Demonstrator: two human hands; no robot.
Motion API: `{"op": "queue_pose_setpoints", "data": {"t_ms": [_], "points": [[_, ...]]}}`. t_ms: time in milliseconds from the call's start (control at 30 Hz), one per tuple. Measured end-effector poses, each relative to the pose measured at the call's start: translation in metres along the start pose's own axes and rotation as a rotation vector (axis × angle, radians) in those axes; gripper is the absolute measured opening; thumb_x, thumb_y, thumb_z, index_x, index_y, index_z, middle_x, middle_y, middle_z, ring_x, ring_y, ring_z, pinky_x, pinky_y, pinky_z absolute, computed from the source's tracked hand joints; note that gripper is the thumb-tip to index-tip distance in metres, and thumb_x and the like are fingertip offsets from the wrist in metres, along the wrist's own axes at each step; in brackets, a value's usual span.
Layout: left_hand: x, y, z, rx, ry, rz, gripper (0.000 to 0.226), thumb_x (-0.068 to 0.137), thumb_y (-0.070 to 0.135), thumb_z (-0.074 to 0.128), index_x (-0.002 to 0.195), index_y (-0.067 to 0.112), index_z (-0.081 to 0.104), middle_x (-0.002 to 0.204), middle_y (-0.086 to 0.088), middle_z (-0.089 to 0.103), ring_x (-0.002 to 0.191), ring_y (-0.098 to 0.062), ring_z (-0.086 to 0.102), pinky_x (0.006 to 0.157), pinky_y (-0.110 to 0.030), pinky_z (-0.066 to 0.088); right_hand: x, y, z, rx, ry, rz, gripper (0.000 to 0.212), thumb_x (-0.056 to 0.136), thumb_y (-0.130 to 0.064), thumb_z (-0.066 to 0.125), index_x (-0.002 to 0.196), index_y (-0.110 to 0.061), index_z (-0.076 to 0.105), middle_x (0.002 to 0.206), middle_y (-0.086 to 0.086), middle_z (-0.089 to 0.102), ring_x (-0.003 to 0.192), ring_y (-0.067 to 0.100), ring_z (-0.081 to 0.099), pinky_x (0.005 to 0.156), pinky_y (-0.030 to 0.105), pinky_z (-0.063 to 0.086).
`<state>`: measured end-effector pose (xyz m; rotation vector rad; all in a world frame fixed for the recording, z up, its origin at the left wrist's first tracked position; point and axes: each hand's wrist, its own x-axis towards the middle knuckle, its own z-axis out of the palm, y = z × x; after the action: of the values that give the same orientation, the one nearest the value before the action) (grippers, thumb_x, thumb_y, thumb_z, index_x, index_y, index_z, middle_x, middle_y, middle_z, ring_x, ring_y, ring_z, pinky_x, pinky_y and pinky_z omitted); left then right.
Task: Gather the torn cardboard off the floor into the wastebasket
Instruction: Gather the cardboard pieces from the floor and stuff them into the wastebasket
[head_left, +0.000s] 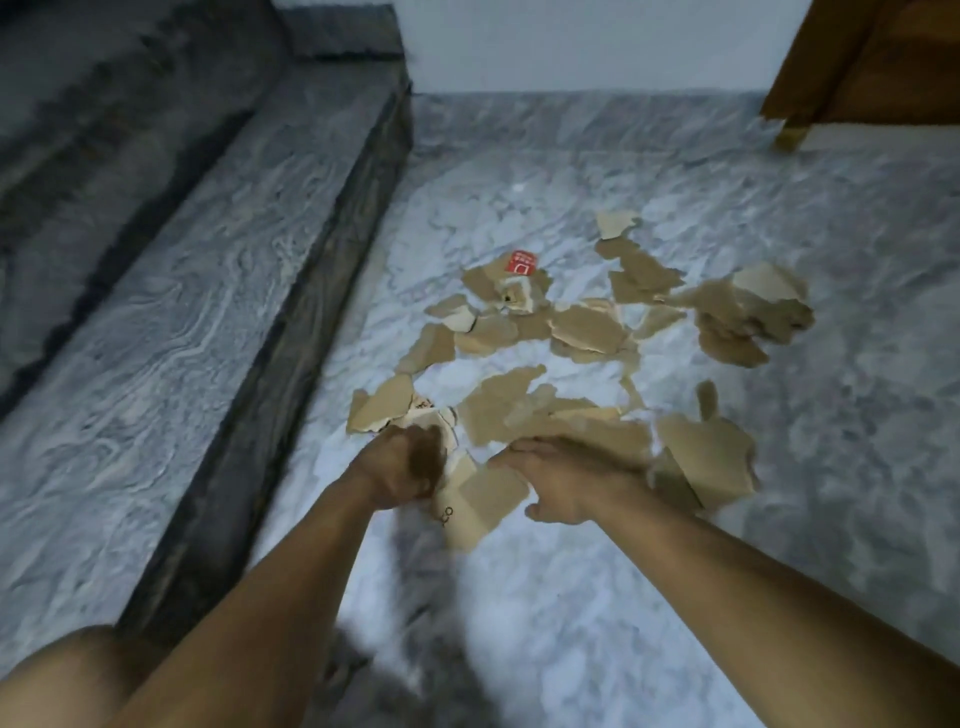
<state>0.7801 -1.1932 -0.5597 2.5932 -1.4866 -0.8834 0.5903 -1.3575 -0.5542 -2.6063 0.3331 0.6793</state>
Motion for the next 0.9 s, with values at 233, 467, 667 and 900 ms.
{"op": "queue_pose_setpoints", "data": {"t_ms": [233, 467, 667, 900], "points": [[-0.007, -0.021, 0.051, -0.043, 0.106, -0.160, 0.079, 0.080, 0.031, 0.064, 0.149, 0.037, 0.026, 0.149, 0.002, 0.035, 0.122, -0.031, 0.045, 0.097, -0.045, 0.046, 0.036, -0.019, 0.042, -0.303, 0.079, -0.009, 0.071, 0.087, -0.027, 0.068, 0.148, -0.030, 0.031, 0.141, -0.004, 0.039, 0.132, 0.029, 0.037, 0.109, 0.054, 0.024], [-0.003, -0.041, 0.063, -0.113, 0.174, -0.208, 0.087, 0.070, 0.043, 0.078, 0.142, 0.029, 0.032, 0.128, -0.004, 0.039, 0.113, -0.028, 0.045, 0.095, -0.039, 0.045, 0.028, -0.006, 0.050, -0.283, 0.282, -0.056, 0.036, 0.087, -0.018, 0.052, 0.122, -0.020, 0.045, 0.120, 0.001, 0.051, 0.114, 0.030, 0.050, 0.088, 0.042, 0.034], [-0.013, -0.047, 0.057, -0.187, 0.282, -0.129, 0.083, 0.059, 0.056, 0.073, 0.134, 0.037, 0.041, 0.133, 0.007, 0.039, 0.118, -0.021, 0.042, 0.098, -0.036, 0.045, 0.037, -0.015, 0.025, -0.207, 0.205, -0.113, 0.065, 0.076, -0.051, 0.064, 0.129, -0.031, 0.034, 0.119, -0.003, 0.046, 0.112, 0.026, 0.052, 0.088, 0.042, 0.046], [-0.003, -0.045, 0.054, -0.093, 0.149, -0.086, 0.081, 0.064, 0.037, 0.084, 0.130, 0.034, 0.038, 0.129, 0.002, 0.048, 0.112, -0.024, 0.043, 0.091, -0.036, 0.043, 0.053, -0.029, 0.037, -0.118, 0.027, -0.070, 0.086, 0.077, -0.060, 0.063, 0.149, -0.042, 0.020, 0.155, -0.007, 0.017, 0.143, 0.025, 0.020, 0.113, 0.046, 0.025]]}}
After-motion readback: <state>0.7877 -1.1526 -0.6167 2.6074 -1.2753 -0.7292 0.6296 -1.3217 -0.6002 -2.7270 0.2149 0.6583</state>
